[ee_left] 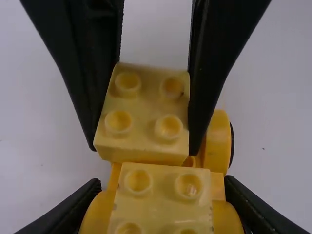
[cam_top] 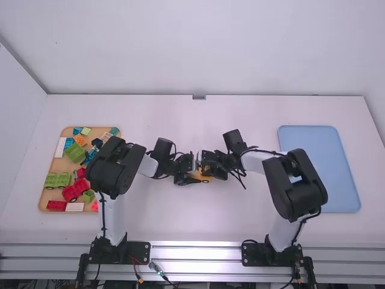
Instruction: Assemble lego blocks to make yellow taxi
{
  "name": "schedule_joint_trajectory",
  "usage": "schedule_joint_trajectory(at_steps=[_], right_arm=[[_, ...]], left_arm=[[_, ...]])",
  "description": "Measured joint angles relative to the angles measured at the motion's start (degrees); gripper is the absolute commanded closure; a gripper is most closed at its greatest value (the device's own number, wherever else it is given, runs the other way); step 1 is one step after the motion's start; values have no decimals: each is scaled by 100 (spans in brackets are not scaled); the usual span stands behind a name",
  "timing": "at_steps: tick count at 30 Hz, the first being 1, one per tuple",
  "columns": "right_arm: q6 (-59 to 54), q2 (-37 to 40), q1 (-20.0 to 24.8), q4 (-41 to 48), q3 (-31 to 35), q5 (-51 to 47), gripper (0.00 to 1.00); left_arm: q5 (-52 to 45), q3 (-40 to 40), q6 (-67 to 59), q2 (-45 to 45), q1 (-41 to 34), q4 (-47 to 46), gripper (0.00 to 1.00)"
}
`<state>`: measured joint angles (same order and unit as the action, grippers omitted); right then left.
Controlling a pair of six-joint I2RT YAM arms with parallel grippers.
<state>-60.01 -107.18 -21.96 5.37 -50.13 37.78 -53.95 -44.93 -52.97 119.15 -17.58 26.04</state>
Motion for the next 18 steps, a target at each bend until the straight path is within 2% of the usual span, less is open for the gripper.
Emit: schedule_joint_trajectory(at_steps=[18], right_arm=[[151, 15, 138, 76, 66, 474, 75]], left_arm=[[61, -2, 48, 0, 13, 44, 40]])
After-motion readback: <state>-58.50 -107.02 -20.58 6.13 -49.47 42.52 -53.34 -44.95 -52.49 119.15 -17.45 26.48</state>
